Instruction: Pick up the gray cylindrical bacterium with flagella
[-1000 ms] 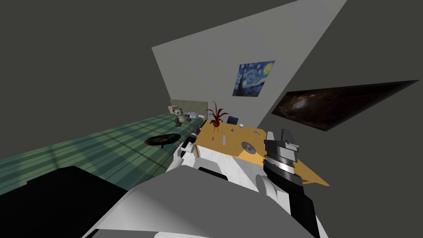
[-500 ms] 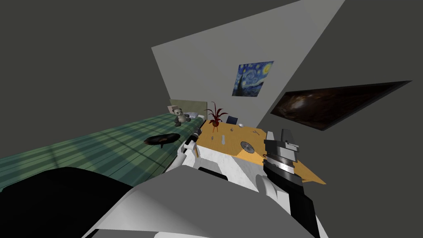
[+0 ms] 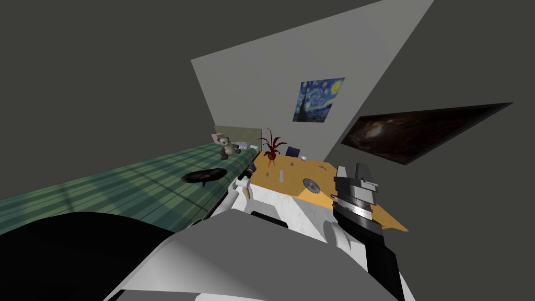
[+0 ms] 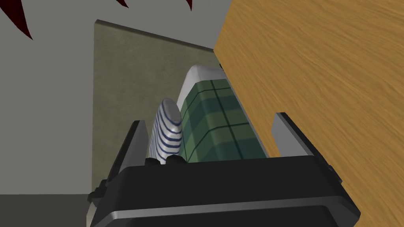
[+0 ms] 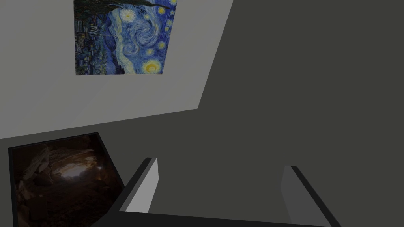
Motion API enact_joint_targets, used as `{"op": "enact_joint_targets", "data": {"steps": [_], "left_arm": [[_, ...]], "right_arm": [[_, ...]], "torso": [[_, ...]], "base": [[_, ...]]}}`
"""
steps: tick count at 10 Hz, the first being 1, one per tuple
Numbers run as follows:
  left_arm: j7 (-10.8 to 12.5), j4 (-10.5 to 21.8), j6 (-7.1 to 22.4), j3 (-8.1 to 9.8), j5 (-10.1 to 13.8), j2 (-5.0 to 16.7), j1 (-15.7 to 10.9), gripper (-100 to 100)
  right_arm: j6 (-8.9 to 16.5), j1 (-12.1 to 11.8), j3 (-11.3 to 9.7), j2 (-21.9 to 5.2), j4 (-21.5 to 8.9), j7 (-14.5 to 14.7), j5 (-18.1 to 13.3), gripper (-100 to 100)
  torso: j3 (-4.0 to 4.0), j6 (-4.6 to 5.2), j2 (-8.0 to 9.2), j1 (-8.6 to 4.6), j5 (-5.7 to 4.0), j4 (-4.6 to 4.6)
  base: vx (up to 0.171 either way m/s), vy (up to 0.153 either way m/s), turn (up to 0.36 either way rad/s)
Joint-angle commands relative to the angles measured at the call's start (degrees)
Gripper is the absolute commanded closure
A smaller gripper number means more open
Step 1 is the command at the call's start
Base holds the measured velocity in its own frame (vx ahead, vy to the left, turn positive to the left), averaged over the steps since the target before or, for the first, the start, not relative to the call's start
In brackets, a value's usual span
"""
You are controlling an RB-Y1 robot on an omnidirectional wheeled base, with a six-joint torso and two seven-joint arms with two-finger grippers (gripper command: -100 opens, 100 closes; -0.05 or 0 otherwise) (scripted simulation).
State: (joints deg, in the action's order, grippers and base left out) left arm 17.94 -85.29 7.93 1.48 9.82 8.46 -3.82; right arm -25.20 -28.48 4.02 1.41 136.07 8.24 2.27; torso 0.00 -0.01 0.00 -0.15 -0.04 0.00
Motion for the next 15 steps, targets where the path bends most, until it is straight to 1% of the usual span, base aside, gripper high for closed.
{"op": "enact_joint_targets", "data": {"steps": [1,2,3,4,5,6,7,8,9,10,11,12,13,14,15], "left_arm": [[0.78,2.02,1.71,0.16,0.31,0.22,-1.02,-100],[1.95,4.27,3.64,0.43,0.65,0.17,-3.02,-100],[1.95,5.31,3.64,0.43,0.65,0.17,-3.02,-100],[3.1,7.36,5.48,0.69,0.98,0.09,-5.0,-100],[3.1,8.59,5.48,0.69,0.98,0.09,-5.0,-100],[4.23,10.56,7.25,0.94,1.3,-0.01,-6.95,-100],[4.23,11.82,7.25,0.94,1.3,-0.01,-6.95,-100],[5.33,13.62,8.93,1.19,1.6,-0.13,-8.87,-100],[5.33,15.0,8.93,1.19,1.6,-0.13,-8.87,-100],[6.39,16.54,10.52,1.43,1.89,-0.27,-10.74,-100],[6.39,18.1,10.52,1.43,1.89,-0.27,-10.74,-100],[7.42,19.79,12.01,1.67,2.16,-0.42,-12.55,-100],[7.42,21.12,12.01,1.67,2.16,-0.42,-12.55,-100],[7.42,21.12,12.01,1.67,2.16,-0.42,-12.55,-100],[8.4,22.96,13.4,1.89,2.42,-0.58,-14.29,-100]], "right_arm": [[0.0,0.0,0.0,0.0,0.0,0.0,0.0,0],[0.0,0.0,0.0,0.0,0.0,0.0,0.0,0],[0.0,0.0,0.0,0.0,0.0,0.0,0.0,0],[0.0,0.0,0.0,0.0,0.0,0.0,0.0,0],[0.0,0.0,0.0,0.0,0.0,0.0,0.0,0],[0.0,0.0,0.0,0.0,0.0,0.0,0.0,0],[0.0,0.0,0.0,0.0,0.0,0.0,0.0,0],[0.0,0.0,0.0,0.0,0.0,0.0,0.0,0],[0.0,0.0,0.0,0.0,0.0,0.0,0.0,0],[0.0,0.0,0.0,0.0,0.0,0.0,0.0,0],[0.0,0.0,0.0,0.0,0.0,0.0,0.0,0],[0.0,0.0,0.0,0.0,0.0,0.0,0.0,0],[0.0,0.0,0.0,0.0,0.0,0.0,0.0,0],[0.0,0.0,0.0,0.0,0.0,0.0,0.0,0],[0.0,0.0,0.0,0.0,0.0,0.0,0.0,0]], "torso": [[0.0,0.0,0.0,0.0,0.0,0.0],[0.0,-0.01,0.0,0.04,0.0,0.0],[0.0,0.0,0.0,0.02,0.0,0.0],[0.0,-0.01,-0.01,0.03,0.0,0.0],[-0.01,0.0,-0.02,0.03,0.0,0.0],[-0.01,-0.01,-0.02,0.05,0.01,-0.01],[-0.02,0.0,-0.04,0.02,0.0,0.0],[-0.01,-0.02,-0.02,0.04,0.0,-0.01],[-0.02,0.0,-0.04,0.02,0.0,0.0],[-0.01,-0.01,-0.03,0.04,0.0,-0.01],[-0.01,0.0,-0.03,0.02,0.0,0.0],[-0.01,-0.02,-0.02,0.03,0.0,-0.01],[-0.02,-0.01,-0.05,0.0,-0.01,-0.01],[-0.02,-0.02,-0.03,0.03,0.0,-0.01],[-0.01,-0.02,-0.01,0.09,0.01,0.0]], "base": [[-0.004,-0.027,-0.001],[-0.005,-0.034,-0.002],[-0.002,-0.029,-0.001],[-0.001,-0.03,-0.001],[0.002,-0.027,-0.003],[0.005,-0.035,0.001],[0.002,-0.031,-0.002],[0.005,-0.034,0.001],[0.003,-0.03,-0.001],[0.001,-0.031,0.001],[0.002,-0.03,-0.002],[0.011,-0.04,0.001],[0.007,-0.032,0.0],[0.0,-0.012,0.001],[0.0,-0.021,0.0]]}}
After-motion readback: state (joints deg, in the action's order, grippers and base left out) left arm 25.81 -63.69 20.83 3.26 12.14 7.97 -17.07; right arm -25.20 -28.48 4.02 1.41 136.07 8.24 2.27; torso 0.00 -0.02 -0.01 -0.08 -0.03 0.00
